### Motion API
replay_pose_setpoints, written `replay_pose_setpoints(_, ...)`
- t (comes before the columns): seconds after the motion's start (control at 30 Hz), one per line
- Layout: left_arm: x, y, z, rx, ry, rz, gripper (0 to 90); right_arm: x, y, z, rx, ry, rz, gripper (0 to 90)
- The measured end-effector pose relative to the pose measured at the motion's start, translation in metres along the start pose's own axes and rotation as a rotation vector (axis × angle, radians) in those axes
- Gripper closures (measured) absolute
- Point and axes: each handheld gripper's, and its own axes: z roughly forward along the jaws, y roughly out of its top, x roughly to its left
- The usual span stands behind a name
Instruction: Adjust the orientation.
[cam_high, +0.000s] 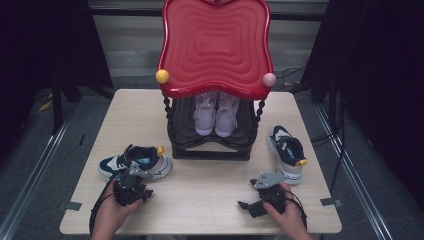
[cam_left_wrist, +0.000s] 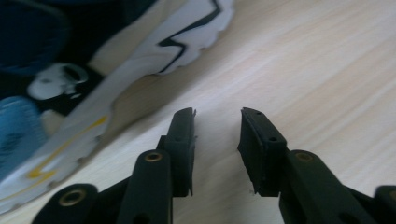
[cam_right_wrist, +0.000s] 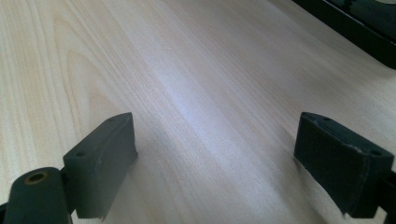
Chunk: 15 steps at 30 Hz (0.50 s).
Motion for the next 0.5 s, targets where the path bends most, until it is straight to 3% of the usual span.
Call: replay_pose_setpoints(0.5,0.020,0.000,-0.001,0.022,0.079,-0.082,83.9,0.000,0.001,0.001,0.003,-0.003,0.001,11.4)
